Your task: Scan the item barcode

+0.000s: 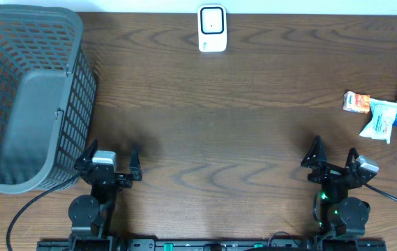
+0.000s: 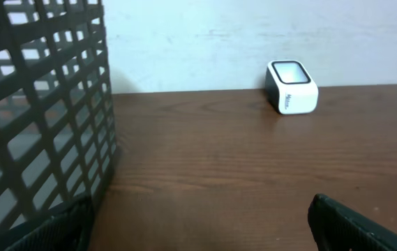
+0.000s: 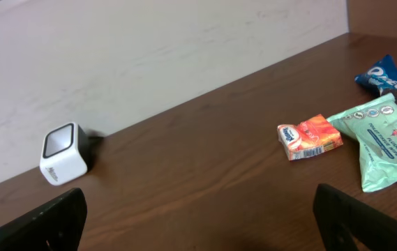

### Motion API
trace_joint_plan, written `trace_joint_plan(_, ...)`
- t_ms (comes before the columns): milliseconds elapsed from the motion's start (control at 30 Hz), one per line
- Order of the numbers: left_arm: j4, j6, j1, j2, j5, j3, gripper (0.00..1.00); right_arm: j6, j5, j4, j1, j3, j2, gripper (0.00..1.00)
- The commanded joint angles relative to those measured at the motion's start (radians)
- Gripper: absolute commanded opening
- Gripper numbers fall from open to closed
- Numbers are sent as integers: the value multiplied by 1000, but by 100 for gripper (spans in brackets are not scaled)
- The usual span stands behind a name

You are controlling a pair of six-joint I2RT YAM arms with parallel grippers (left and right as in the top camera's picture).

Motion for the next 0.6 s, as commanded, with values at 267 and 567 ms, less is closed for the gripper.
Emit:
trace_joint_plan(267, -37, -34, -4, -11, -28, -16, 98, -16, -5, -4, 7, -2, -6, 99)
trace_joint_plan(567, -37, -34, -18, -11, -27, -16, 98, -16, -5, -4, 7, -2, -6, 99)
